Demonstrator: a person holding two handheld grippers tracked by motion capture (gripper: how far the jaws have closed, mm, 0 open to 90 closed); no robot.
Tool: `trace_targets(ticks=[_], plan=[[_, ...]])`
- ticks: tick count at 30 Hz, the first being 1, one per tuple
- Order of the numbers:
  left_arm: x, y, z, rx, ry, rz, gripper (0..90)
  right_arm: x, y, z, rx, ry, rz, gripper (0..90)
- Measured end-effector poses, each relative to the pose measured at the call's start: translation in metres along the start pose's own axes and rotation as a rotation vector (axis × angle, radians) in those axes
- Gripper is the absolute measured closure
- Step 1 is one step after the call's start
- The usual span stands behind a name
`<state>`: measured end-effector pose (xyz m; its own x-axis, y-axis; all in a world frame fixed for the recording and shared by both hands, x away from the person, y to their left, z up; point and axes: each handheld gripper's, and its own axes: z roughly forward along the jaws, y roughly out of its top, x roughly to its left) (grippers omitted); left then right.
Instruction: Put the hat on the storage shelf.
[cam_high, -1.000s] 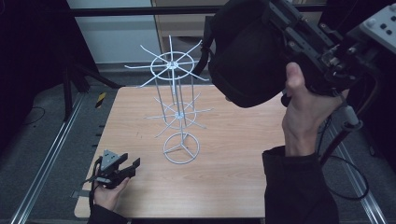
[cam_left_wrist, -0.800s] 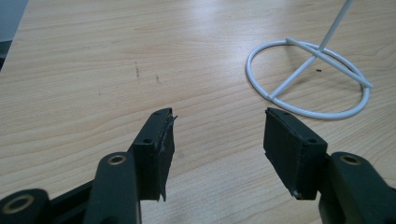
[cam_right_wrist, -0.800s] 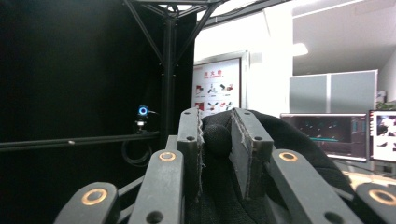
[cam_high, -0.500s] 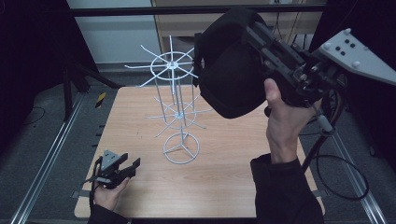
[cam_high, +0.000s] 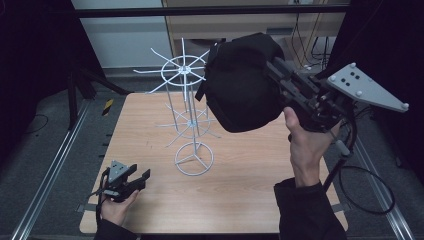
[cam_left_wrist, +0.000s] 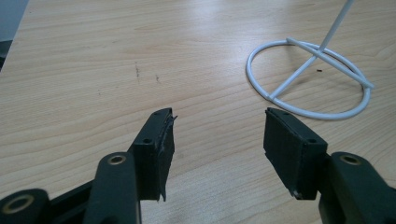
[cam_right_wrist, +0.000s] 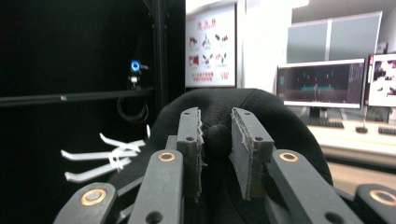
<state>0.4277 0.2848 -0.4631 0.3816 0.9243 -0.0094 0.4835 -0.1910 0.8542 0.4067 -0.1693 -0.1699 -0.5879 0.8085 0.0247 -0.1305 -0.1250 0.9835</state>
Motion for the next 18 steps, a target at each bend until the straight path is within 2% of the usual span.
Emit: trace_targets(ticks=[3,4,5,6,11,13,14,18], plan=[[0.000,0.000,0.000,-0.002,-0.001,0.000,42.5,-0.004,-0.010,-0.003,0.022,-0.007,0.002,73.5],[0.000,0.000,0.001,0.001,0.000,-0.002,42.5,-0.009,-0.021,-0.005,0.042,-0.004,0.018,73.4],[0.000,0.000,0.001,0.001,0.000,-0.002,42.6,-0.009,-0.021,-0.005,0.042,-0.004,0.018,73.4],[-0.001,0.000,0.001,0.003,0.000,0.000,42.6,-0.013,-0.033,-0.007,0.067,0.000,0.031,73.2],[-0.001,0.000,0.001,0.005,-0.002,-0.001,42.5,-0.021,-0.064,-0.009,0.129,0.023,0.063,73.0],[-0.001,0.000,0.002,0.005,-0.002,-0.001,42.5,-0.022,-0.071,-0.009,0.137,0.030,0.075,73.0],[-0.001,0.000,0.002,0.005,-0.003,-0.002,42.5,-0.024,-0.081,-0.007,0.153,0.054,0.103,73.0],[-0.001,0.000,0.001,0.005,-0.003,-0.002,42.5,-0.023,-0.097,-0.002,0.183,0.094,0.126,72.2]])
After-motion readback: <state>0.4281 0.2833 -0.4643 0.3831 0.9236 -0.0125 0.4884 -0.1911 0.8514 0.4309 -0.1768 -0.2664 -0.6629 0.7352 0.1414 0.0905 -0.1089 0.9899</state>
